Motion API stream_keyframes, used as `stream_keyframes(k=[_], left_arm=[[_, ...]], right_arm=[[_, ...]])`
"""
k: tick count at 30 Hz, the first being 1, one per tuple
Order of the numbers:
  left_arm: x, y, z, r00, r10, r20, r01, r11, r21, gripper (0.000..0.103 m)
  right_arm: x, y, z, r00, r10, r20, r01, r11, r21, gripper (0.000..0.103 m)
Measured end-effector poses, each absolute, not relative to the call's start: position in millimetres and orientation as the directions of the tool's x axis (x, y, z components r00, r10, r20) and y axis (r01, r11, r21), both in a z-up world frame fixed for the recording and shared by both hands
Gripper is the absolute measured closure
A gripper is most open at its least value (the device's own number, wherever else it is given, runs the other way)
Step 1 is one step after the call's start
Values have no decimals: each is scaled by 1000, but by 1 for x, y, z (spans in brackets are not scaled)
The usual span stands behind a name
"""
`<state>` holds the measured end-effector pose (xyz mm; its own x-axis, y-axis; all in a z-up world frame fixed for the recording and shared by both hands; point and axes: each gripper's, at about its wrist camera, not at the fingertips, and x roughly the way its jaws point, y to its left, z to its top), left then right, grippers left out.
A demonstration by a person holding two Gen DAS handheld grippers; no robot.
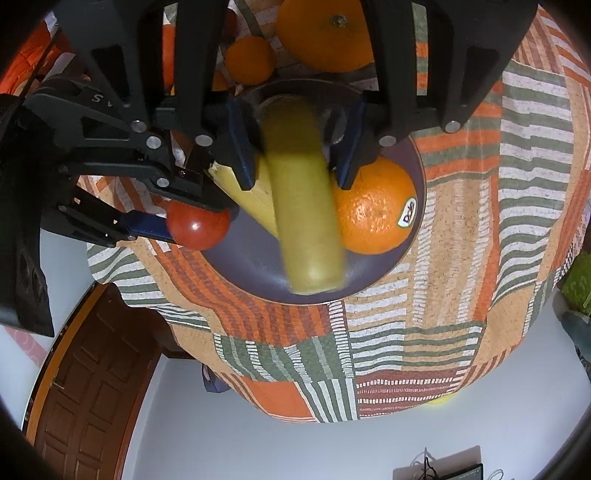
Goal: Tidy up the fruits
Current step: 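Carry the squash and tomato onto the purple plate and open both tools, then grasp the stickered large orange with the left tool while the right tool approaches another tomato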
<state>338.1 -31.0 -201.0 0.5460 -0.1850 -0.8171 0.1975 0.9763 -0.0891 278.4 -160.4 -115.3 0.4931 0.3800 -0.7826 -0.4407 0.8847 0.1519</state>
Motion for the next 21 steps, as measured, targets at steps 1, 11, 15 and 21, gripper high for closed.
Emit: stream_keyframes(k=[1, 11, 15, 21], left_arm=[[337, -30, -201, 548, -186, -816, 195, 977, -91, 56], [314, -9, -179, 581, -185, -793, 166, 980, -107, 56], [298, 3, -169, 595, -177, -784, 152, 983, -107, 53], [272, 16, -162, 600, -169, -782, 146, 984, -101, 48]], right_arm=[[278, -160, -114, 488, 388, -782, -444, 882, 160, 59], [260, -159, -99, 519, 383, -765, -444, 885, 141, 58], [245, -161, -88, 534, 386, -752, -440, 887, 143, 58], [222, -165, -73, 557, 388, -735, -433, 890, 141, 58]])
